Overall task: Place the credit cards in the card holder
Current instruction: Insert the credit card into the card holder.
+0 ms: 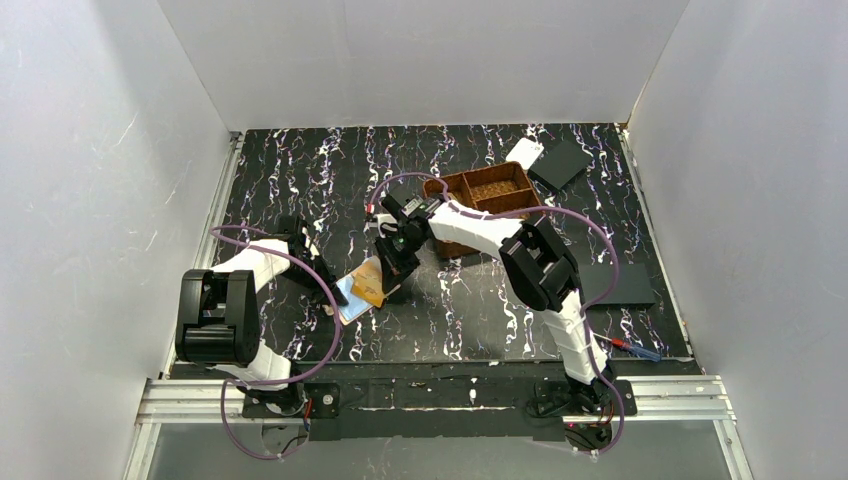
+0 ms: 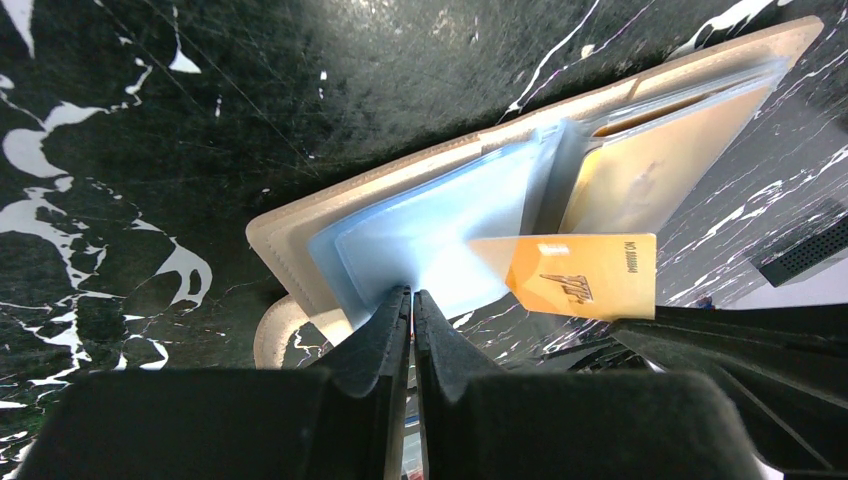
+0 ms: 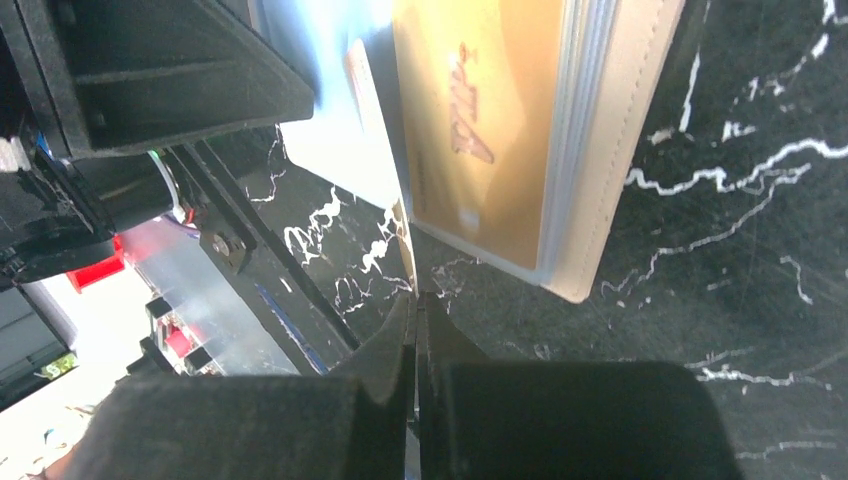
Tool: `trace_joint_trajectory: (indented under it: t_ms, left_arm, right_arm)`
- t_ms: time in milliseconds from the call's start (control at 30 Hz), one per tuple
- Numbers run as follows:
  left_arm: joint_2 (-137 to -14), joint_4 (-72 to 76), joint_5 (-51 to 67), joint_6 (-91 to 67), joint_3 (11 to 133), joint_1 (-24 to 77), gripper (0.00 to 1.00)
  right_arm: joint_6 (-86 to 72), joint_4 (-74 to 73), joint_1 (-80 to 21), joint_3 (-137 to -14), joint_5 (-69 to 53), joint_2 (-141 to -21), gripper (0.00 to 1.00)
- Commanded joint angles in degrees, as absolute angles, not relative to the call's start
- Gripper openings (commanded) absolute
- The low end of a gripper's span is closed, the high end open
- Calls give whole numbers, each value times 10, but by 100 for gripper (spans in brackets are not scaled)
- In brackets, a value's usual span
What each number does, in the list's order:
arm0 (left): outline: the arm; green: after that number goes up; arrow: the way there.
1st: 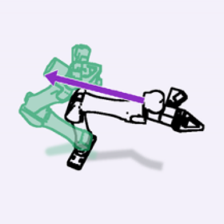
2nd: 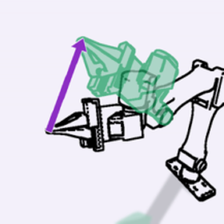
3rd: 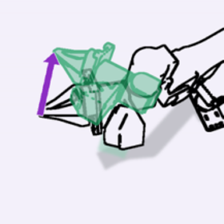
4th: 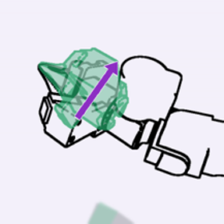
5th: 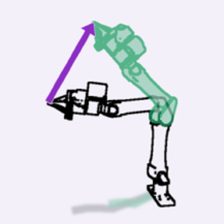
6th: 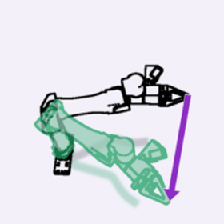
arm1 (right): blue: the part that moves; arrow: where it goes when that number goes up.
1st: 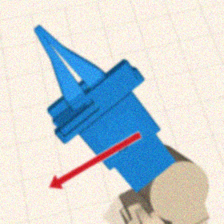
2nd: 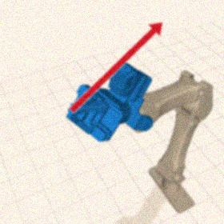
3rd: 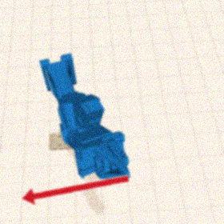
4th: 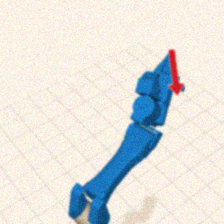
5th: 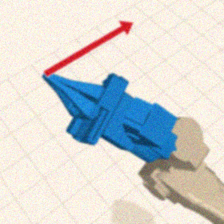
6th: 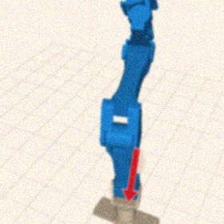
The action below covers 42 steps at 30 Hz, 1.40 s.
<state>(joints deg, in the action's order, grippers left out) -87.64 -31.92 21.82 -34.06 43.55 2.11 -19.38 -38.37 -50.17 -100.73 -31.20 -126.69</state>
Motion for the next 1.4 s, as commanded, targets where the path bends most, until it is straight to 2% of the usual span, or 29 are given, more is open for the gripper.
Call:
trace_joint_trajectory:
  t_ms: [0,500,1333,1367]
  left_arm:
    - [-868,-344,179,-328,418,25,5]
    - [-863,-344,178,-330,414,25,5]
    - [-855,-344,182,-334,413,26,5]
    - [-853,-344,182,-334,413,26,5]
  right_arm:
    - [-211,-342,-504,-1008,-342,-1284,1]
    - [-328,-126,-499,-894,-362,-1273,1]
    - [-415,-14,-502,-793,-337,-1207,1]
    - [-406,-18,-502,-793,-339,-1204,6]
